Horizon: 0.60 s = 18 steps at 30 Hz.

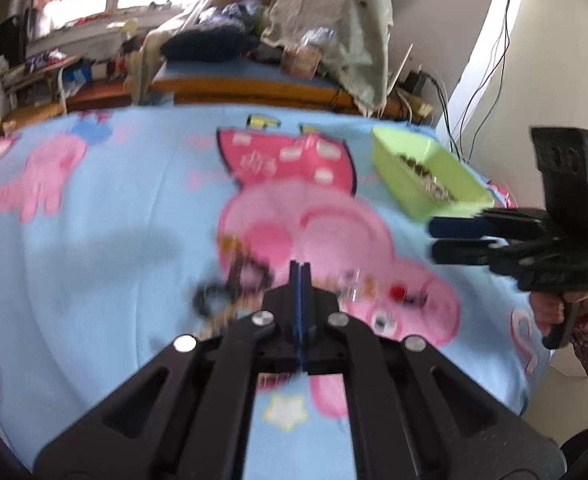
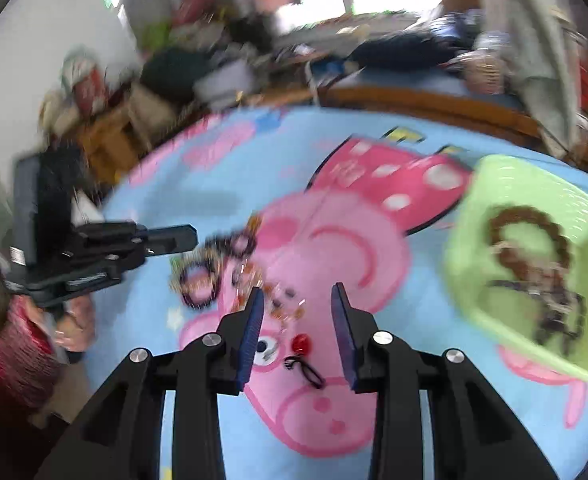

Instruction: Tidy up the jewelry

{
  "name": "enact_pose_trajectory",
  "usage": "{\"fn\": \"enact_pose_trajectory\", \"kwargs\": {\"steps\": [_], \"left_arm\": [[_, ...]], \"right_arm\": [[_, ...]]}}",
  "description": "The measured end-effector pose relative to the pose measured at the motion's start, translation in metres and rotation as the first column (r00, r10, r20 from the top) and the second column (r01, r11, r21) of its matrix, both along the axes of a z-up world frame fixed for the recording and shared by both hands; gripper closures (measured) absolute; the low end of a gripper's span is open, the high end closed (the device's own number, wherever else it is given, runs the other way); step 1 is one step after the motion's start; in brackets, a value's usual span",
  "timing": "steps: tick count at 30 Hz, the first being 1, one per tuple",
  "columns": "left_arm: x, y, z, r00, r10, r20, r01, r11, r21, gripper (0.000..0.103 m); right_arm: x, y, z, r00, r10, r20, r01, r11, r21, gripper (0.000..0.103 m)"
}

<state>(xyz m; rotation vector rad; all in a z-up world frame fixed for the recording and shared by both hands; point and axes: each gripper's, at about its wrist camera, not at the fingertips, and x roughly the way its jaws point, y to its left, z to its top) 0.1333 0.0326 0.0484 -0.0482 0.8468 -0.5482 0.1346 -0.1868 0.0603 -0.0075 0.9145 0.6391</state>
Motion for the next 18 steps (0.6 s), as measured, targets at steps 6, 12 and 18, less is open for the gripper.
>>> {"fn": "enact_pose_trajectory", "kwargs": {"steps": [6,12,18], "left_arm": [[-0.027,0.011,-0.018,0.999,-0.032,-0.009,0.032,0.999,-0.022,0.103],[-0.040,0.015,-0.023,0.999,-0.047,-0.011,0.046,0.998,-0.030,0.103],[-0.054,-0.003,-0.012,0.994,-0.098,0.037,0.100,0.994,-0.047,0.103]], "right_arm": [[0.003,0.052,-0.032,0.995,0.099,0.022,-0.091,0.969,-0.232,0.102],[-0.001,0.044,-0.026,0.994,0.099,0.049,-0.088,0.978,-0.187,0.103],[-0.052,0.008,0.027,0.990,0.047,0.134,-0.053,0.998,0.040,0.103]]}}
